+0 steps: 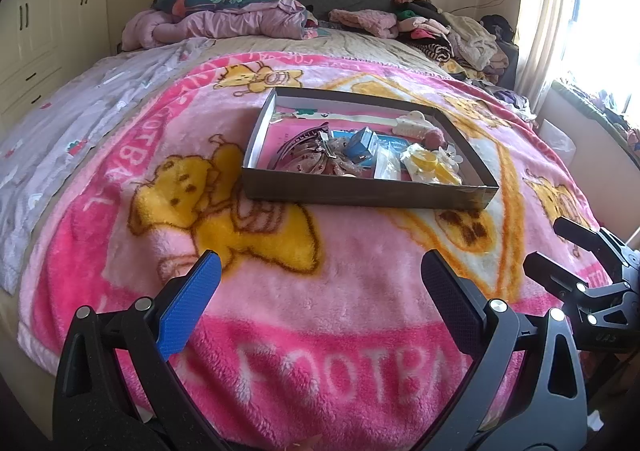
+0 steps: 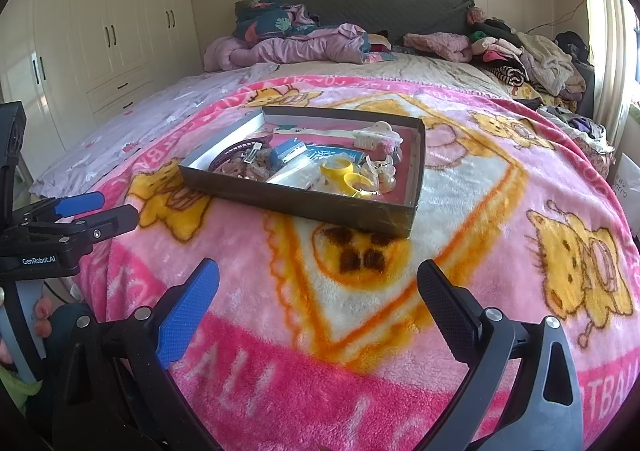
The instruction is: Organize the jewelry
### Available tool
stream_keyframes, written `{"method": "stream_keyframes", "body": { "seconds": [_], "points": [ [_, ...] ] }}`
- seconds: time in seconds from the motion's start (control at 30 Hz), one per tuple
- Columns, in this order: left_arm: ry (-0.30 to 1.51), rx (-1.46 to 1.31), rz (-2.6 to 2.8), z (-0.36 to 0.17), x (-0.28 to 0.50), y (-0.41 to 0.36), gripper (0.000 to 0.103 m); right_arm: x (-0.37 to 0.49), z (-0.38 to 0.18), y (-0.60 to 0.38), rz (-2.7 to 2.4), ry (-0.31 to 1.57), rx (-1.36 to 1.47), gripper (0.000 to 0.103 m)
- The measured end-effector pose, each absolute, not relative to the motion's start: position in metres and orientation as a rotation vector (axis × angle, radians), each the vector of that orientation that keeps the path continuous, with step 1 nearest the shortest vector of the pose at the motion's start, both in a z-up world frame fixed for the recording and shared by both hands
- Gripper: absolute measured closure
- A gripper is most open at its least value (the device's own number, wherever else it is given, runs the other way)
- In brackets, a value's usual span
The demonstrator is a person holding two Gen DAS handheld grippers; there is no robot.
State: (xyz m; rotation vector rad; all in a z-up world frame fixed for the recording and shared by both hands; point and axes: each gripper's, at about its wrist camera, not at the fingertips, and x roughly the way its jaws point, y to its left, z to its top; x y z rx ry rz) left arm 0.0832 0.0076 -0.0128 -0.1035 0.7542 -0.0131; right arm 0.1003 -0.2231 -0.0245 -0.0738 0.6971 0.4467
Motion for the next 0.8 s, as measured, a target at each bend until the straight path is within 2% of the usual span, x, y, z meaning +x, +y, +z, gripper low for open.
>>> {"method": "stream_keyframes", "body": {
  "seconds": [0.8],
  "points": [
    [0.753,-0.102,-0.012,-0.0124,0.0829,0.0075,0.011,0.0991,-0.0234,-0.2205,0.448,0.698,-0.076,0.006]
  ]
}}
